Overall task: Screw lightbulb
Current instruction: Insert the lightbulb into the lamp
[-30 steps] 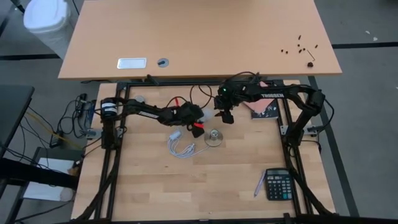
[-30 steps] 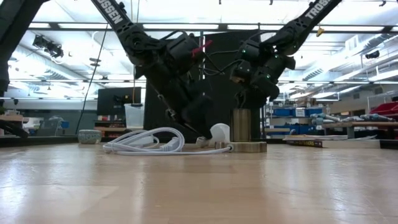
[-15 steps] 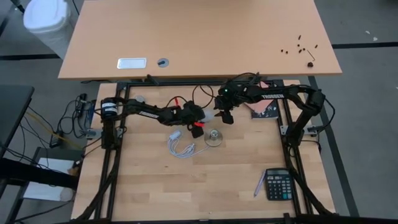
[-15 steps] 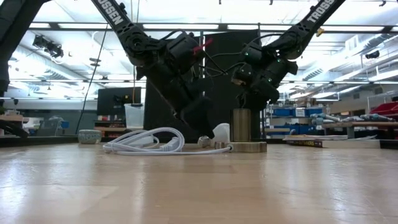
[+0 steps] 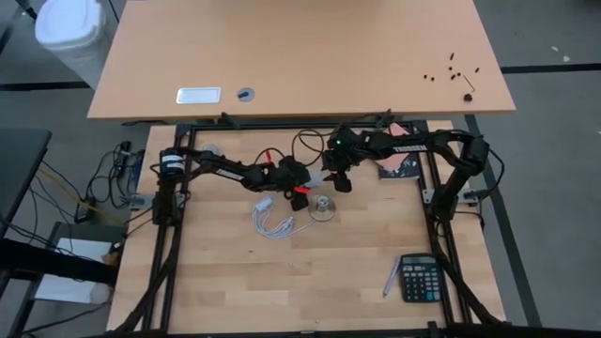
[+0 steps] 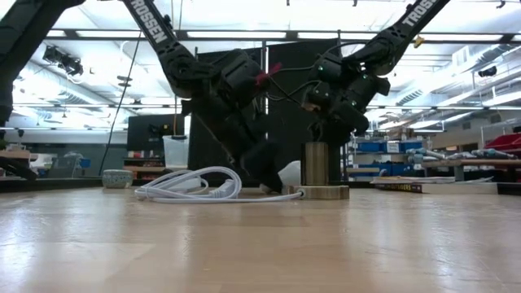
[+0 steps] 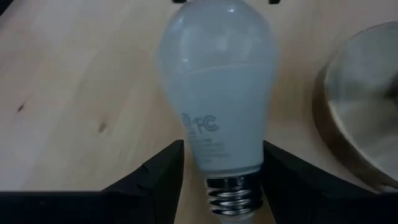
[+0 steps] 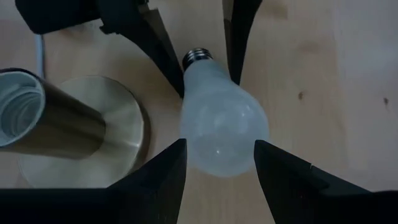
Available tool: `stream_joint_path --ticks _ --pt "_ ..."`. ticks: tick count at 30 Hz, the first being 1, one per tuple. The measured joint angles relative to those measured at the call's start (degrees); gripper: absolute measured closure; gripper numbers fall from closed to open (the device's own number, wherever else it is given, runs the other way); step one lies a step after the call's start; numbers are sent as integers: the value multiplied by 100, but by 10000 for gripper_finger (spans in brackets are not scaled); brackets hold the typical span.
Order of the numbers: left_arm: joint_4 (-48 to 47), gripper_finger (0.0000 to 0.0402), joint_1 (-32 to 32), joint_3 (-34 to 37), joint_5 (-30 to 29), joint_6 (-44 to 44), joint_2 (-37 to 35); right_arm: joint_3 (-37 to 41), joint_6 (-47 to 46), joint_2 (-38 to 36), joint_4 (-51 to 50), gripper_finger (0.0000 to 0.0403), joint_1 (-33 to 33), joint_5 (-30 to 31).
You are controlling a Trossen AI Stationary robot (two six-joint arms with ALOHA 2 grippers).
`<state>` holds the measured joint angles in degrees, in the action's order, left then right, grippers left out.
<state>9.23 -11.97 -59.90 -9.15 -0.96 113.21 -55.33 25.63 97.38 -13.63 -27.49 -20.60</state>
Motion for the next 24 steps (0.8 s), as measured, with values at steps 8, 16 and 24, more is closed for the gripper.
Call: stream_joint_path --ticks 8,16,24 --pt "-54 230 9 0 -174 14 0 -2 -4 0 -31 206 1 5" --pt "-86 272 11 0 -270 160 -15 -487 -17 -202 -814 206 0 14" --pt "-280 261 4 9 -319 -60 -650 -918 -173 -1104 -1569 206 91 413"
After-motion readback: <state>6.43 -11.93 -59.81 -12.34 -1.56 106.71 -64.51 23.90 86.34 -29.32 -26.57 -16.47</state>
